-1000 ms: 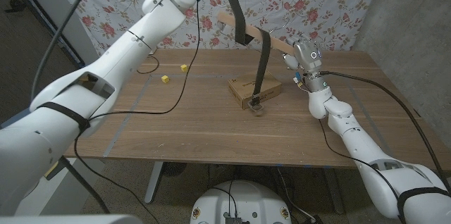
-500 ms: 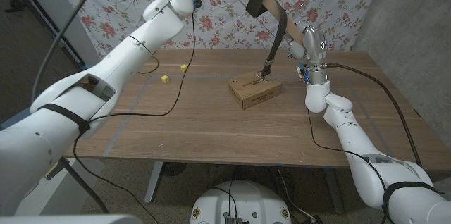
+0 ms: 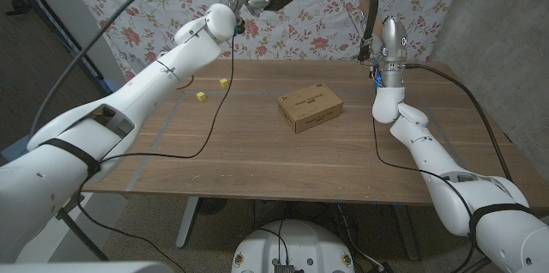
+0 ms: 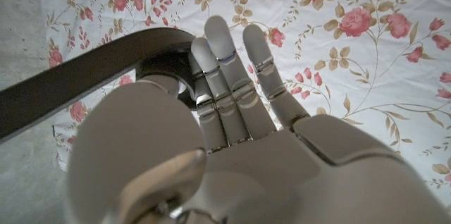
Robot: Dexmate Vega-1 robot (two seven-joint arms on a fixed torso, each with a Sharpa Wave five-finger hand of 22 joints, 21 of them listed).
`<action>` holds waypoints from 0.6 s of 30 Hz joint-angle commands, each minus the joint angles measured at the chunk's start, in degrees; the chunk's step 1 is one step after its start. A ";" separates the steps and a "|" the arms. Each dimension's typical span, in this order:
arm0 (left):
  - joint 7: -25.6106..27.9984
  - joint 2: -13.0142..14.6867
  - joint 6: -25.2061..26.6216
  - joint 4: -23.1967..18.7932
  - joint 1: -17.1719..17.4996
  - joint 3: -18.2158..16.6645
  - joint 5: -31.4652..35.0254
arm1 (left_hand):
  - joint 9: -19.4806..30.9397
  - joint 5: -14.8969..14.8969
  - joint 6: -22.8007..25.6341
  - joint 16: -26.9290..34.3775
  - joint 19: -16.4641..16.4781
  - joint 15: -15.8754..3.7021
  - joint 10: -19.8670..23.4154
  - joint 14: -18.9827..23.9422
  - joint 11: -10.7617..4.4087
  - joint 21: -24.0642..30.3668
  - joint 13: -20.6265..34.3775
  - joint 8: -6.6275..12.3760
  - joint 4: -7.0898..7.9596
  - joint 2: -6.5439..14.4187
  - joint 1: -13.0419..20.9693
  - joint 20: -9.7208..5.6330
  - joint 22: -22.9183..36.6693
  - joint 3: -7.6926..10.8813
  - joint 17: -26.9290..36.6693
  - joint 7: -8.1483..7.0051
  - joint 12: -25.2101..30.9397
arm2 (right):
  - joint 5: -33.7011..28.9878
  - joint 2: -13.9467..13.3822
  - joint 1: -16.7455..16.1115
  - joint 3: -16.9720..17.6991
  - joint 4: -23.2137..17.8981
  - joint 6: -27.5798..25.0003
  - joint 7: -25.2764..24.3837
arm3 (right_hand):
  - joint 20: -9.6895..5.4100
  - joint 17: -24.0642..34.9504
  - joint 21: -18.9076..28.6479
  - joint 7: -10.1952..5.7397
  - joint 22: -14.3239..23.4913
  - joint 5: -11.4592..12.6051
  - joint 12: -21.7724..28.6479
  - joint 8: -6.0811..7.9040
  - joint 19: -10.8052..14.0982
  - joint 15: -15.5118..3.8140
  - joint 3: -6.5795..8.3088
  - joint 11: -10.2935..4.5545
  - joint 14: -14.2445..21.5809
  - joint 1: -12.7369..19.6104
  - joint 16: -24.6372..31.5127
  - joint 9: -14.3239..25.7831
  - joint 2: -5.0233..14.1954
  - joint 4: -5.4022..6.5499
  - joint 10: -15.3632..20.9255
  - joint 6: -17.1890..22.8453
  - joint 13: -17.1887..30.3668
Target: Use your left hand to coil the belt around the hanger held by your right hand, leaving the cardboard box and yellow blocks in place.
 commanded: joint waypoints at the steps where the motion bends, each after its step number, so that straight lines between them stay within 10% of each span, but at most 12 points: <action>1: -7.34 2.59 -2.03 -1.88 3.17 3.64 0.22 | 0.19 0.20 2.85 -0.07 -0.16 -0.11 0.77 0.46 -0.98 0.30 0.20 0.14 -0.28 0.35 1.13 -3.28 0.04 0.79 0.07 2.41 -0.47 | 2.82 -2.92 8.06 -7.30 10.11 -10.48 -5.88 | -4.88 0.15 -0.26 0.07 0.30 0.44 0.12 0.33 0.65 -4.86 -0.31 -0.01 0.27 0.06 0.36 0.15 1.10 -0.05 -0.55 0.00 -0.27; 11: -13.69 0.75 -5.90 -0.29 2.70 5.41 -1.57 | 0.31 0.09 2.92 -0.36 -0.09 -0.40 0.97 0.35 -0.99 0.34 0.27 0.07 -0.09 0.55 1.37 -3.21 0.04 0.65 0.18 2.53 -0.82 | -13.74 1.68 10.14 -0.56 14.65 -22.64 -6.54 | -4.59 0.11 -0.15 -0.18 0.46 0.42 -0.65 0.19 0.58 -4.91 -0.61 0.17 0.09 0.60 0.34 -0.32 1.27 -0.32 -0.27 -0.01 -1.30; 18: -17.01 -0.71 -8.15 0.99 1.94 6.76 -1.95 | 0.37 -0.03 2.91 -0.39 -0.08 -0.41 1.16 0.39 -0.94 0.35 0.31 -0.02 -0.11 0.51 1.62 -3.21 0.03 0.48 0.40 2.44 -1.04 | -13.58 2.50 11.91 -1.33 17.36 -27.18 -6.54 | -4.66 0.10 0.06 -0.24 0.49 0.32 -0.64 0.22 0.88 -4.90 -0.76 -0.04 0.32 0.99 0.34 -0.65 1.34 -0.49 0.32 0.19 -1.14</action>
